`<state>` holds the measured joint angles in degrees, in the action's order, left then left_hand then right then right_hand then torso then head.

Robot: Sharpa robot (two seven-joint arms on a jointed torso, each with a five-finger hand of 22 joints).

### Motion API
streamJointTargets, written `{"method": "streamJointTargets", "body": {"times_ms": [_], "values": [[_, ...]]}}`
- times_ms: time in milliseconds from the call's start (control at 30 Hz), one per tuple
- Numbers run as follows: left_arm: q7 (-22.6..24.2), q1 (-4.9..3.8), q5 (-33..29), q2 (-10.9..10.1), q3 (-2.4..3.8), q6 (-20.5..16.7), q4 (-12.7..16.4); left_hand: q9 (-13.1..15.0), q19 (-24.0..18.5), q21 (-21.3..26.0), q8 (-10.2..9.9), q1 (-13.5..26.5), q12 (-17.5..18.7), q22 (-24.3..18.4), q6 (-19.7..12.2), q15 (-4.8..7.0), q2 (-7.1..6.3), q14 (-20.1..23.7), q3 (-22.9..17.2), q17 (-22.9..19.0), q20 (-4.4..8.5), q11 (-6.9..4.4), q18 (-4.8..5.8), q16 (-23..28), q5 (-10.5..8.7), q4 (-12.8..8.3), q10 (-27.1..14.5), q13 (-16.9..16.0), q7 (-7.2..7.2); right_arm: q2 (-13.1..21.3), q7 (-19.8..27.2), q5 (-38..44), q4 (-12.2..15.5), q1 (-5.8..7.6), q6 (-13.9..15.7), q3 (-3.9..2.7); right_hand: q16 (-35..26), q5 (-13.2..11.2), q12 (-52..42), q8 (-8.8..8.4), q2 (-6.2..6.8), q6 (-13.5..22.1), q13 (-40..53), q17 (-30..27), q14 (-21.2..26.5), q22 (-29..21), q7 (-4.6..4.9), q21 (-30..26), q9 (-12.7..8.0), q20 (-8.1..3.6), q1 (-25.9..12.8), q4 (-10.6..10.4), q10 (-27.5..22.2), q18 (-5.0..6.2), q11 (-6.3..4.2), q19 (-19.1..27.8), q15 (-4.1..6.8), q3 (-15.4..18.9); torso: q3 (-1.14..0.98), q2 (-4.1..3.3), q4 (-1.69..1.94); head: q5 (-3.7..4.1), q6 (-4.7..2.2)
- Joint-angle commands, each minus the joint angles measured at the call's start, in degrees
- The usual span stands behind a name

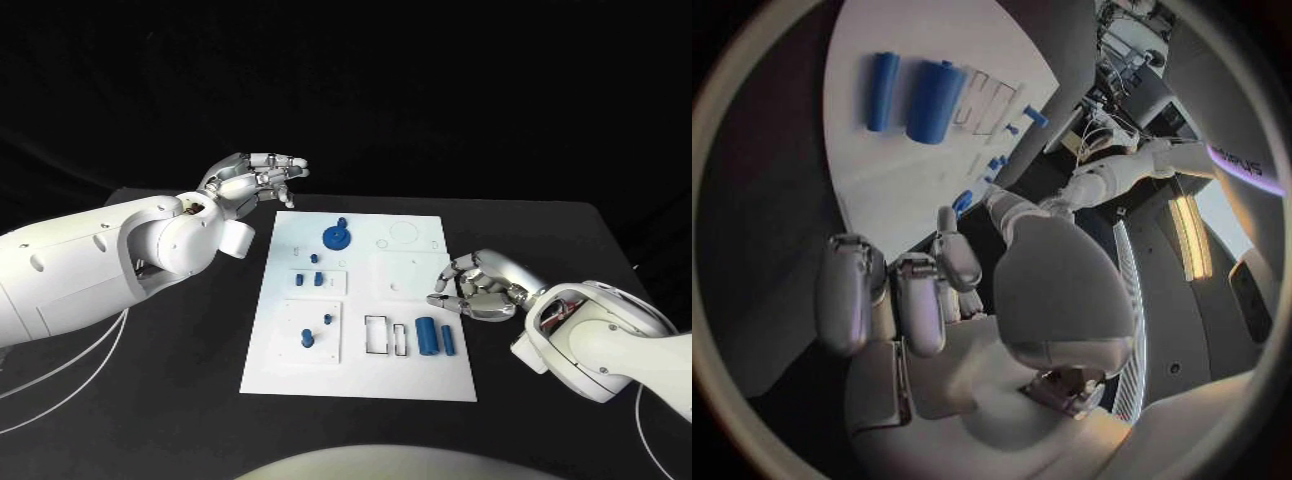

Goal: Assemble the parts on the task board

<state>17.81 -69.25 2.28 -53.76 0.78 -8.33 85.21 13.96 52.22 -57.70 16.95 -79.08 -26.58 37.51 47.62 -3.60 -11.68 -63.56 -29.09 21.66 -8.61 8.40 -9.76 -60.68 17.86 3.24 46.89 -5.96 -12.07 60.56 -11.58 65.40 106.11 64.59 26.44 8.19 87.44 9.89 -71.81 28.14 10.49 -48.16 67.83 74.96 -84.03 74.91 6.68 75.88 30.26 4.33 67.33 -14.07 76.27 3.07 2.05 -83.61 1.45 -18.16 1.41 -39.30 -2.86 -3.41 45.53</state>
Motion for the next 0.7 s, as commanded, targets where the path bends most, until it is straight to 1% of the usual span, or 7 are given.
{"method": "streamJointTargets", "body": {"times_ms": [33,100,233,333,400,533,700], "values": [[0.5,0.08,-0.3,0.0,0.01,0.7,0.1,-0.1,-0.1,0.2,0.1,0.5,-0.4,-0.1,-0.4,-0.02,0.16,0.3,0.3,-0.1,-0.38,0.02,-0.81,-0.3,-0.13,0.1,-0.3,-0.1,0.17,0.1,-5.5,6.5,0.5,-0.93,-2.1,0.07,0.3,1.4,-0.2,-0.05,0.22,0.3,0.3,7.6,-4.5,11.5,-0.06,0.4,0.2,-0.16,-0.2,-1.4,0.1,-0.39,0.02,-1.8,0.43,0.9,-0.06,-0.06,-0.02,0.81,0.08],[0.5,0.15,-0.3,0.0,0.0,0.7,0.0,-0.1,-0.1,0.2,0.1,0.5,-0.4,-0.1,-0.4,-0.02,0.16,0.3,0.3,-0.1,-0.38,0.02,-0.81,-0.3,-0.13,0.1,-0.3,-0.1,0.17,0.0,-6.4,7.9,0.8,-1.63,-2.5,0.1,0.3,1.5,-0.1,-0.04,0.26,0.3,0.4,7.6,-4.5,11.5,-0.07,0.4,0.3,-0.16,-0.3,-1.8,0.1,-0.4,0.02,-1.8,0.42,1.3,-0.05,-0.05,0.01,1.1,0.17],[0.6,0.22,-0.3,0.0,-0.01,0.8,0.0,-0.1,-0.1,0.2,0.2,0.5,-0.5,-0.1,-0.3,-0.03,0.2,0.3,0.4,-0.1,-0.4,0.02,-0.81,-0.3,-0.13,0.1,-0.4,-0.1,0.2,-0.1,-8.2,10.6,1.2,-2.63,-3.6,0.15,0.4,1.4,-0.1,0.07,0.38,0.1,0.5,7.8,-4.6,11.5,-0.15,0.4,0.5,-0.18,-0.7,-2.5,0.1,-0.41,-0.02,-1.8,0.45,2.3,-0.07,-0.04,0.03,1.19,0.48],[0.6,0.25,-0.3,0.0,-0.01,0.8,0.0,-0.1,-0.1,0.2,0.2,0.5,-0.5,-0.1,-0.3,-0.03,0.2,0.3,0.4,-0.1,-0.4,0.02,-0.81,-0.3,-0.13,0.1,-0.4,-0.1,0.2,-0.3,-9.3,12.2,1.3,-3.12,-4.3,0.18,0.4,1.4,-0.1,0.2,0.29,-0.1,0.7,7.9,-4.6,11.5,-0.23,0.4,0.7,-0.19,-1.4,-2.7,0.1,-0.41,-0.08,-1.8,0.48,3.2,-0.1,-0.05,0.02,1.21,0.62],[0.6,0.25,-0.3,0.0,-0.01,0.8,0.0,-0.1,-0.1,0.2,0.2,0.5,-0.5,-0.1,-0.3,-0.03,0.2,0.3,0.4,-0.1,-0.4,0.02,-0.81,-0.3,-0.13,0.1,-0.4,-0.1,0.2,-0.4,-9.8,13.0,1.4,-3.3,-4.6,0.19,0.4,1.5,-0.1,0.28,0.23,-0.2,0.8,7.9,-4.6,11.5,-0.28,0.5,0.8,-0.21,-1.7,-2.7,0.1,-0.41,-0.12,-1.8,0.51,3.6,-0.12,-0.03,0.04,1.24,0.73],[0.6,0.26,-0.3,0.0,-0.01,0.8,0.0,-0.1,-0.1,0.2,0.2,0.5,-0.5,-0.1,-0.3,-0.03,0.2,0.3,0.4,-0.1,-0.4,0.02,-0.81,-0.3,-0.13,0.1,-0.4,-0.1,0.2,-0.6,-10.9,14.4,1.6,-3.57,-5.2,0.21,0.5,1.6,-0.2,0.48,-0.1,-0.4,1.1,8.1,-4.6,11.6,-0.42,0.6,1.0,-0.28,-2.8,-2.7,0.3,-0.44,-0.22,-1.9,0.6,5.0,-0.09,0.0,0.13,1.32,0.94],[0.5,0.27,-0.3,-0.1,-0.01,0.8,0.0,-0.1,-0.1,0.2,0.2,0.5,-0.5,-0.1,-0.3,-0.03,0.2,0.3,0.4,-0.1,-0.4,0.02,-0.81,-0.3,-0.13,0.1,-0.4,-0.1,0.2,-0.9,-11.8,15.6,1.8,-3.82,-5.6,0.22,0.5,1.8,-0.5,0.78,-0.3,-0.7,1.7,8.2,-4.6,11.6,-0.58,0.6,1.3,-0.35,-3.7,-2.7,0.6,-0.44,-0.35,-1.9,0.69,6.3,-0.08,-0.01,0.13,1.28,1.1]]}}
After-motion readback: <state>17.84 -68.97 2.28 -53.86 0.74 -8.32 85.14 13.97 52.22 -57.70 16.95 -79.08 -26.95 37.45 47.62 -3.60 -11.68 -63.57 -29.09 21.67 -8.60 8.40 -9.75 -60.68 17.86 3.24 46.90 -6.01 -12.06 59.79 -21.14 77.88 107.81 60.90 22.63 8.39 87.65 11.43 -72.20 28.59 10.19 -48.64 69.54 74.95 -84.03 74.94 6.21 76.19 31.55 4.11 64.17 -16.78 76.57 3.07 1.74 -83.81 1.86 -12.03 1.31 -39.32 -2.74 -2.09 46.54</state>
